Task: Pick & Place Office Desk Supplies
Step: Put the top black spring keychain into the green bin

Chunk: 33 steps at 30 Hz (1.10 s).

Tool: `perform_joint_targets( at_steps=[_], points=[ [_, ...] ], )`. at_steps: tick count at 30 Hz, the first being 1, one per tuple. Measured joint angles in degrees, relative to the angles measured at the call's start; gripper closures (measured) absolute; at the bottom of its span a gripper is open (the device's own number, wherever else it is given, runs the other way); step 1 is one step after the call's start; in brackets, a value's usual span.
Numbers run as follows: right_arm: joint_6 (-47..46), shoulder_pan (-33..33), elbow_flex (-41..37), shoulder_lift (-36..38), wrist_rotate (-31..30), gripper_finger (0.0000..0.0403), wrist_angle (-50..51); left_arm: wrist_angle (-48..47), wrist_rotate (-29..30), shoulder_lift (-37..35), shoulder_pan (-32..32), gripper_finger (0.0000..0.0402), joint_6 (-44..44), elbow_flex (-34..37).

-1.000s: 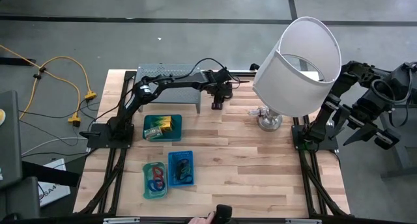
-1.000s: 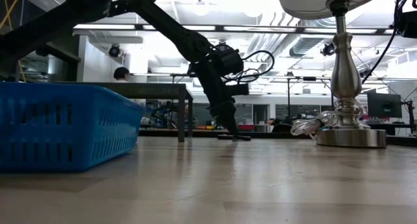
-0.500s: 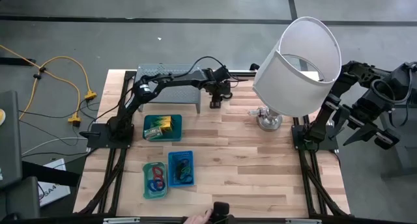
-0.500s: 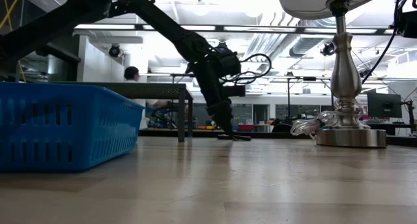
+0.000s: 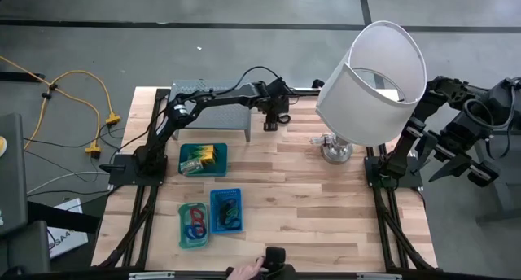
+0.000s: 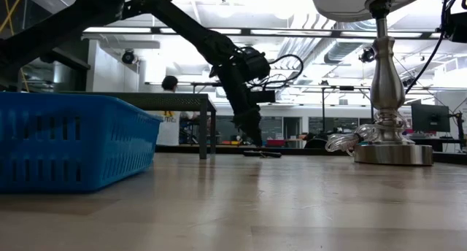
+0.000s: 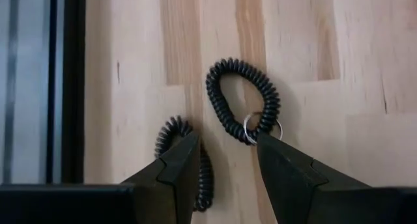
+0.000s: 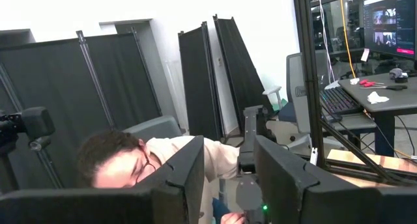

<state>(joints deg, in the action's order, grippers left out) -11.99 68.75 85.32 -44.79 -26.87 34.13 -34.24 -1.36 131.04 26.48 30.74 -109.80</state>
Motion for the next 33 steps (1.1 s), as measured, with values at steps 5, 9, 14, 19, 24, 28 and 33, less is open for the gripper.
perform_joint_targets(
  at_steps=[5,9,14,19,24,28,33],
  points=[
    [0.0,0.0,0.0,0.0,0.0,0.0283,0.0,-2.0,0.2,0.0,1.3,0.0255,-2.8,0.0],
    [0.0,0.0,0.0,0.0,0.0,0.0283,0.0,-2.6,0.2,0.0,2.0,0.0255,-3.7,0.0],
    [0.0,0.0,0.0,0.0,0.0,0.0283,0.0,-4.2,-0.2,0.0,2.0,0.0255,-5.1,0.0],
    [0.0,0.0,0.0,0.0,0.0,0.0283,0.0,-4.6,-0.4,0.2,2.0,0.0255,-4.8,0.0],
    [0.0,0.0,0.0,0.0,0.0,0.0283,0.0,-4.0,-1.6,2.0,2.3,0.0255,-5.3,-0.1],
    [0.0,0.0,0.0,0.0,0.0,0.0283,0.0,-3.9,-2.2,2.9,2.3,0.0255,-5.6,-0.1],
    [0.0,0.0,0.0,0.0,0.0,0.0283,0.0,-4.3,-2.3,2.9,2.3,0.0255,-6.4,-0.1]
  ],
)
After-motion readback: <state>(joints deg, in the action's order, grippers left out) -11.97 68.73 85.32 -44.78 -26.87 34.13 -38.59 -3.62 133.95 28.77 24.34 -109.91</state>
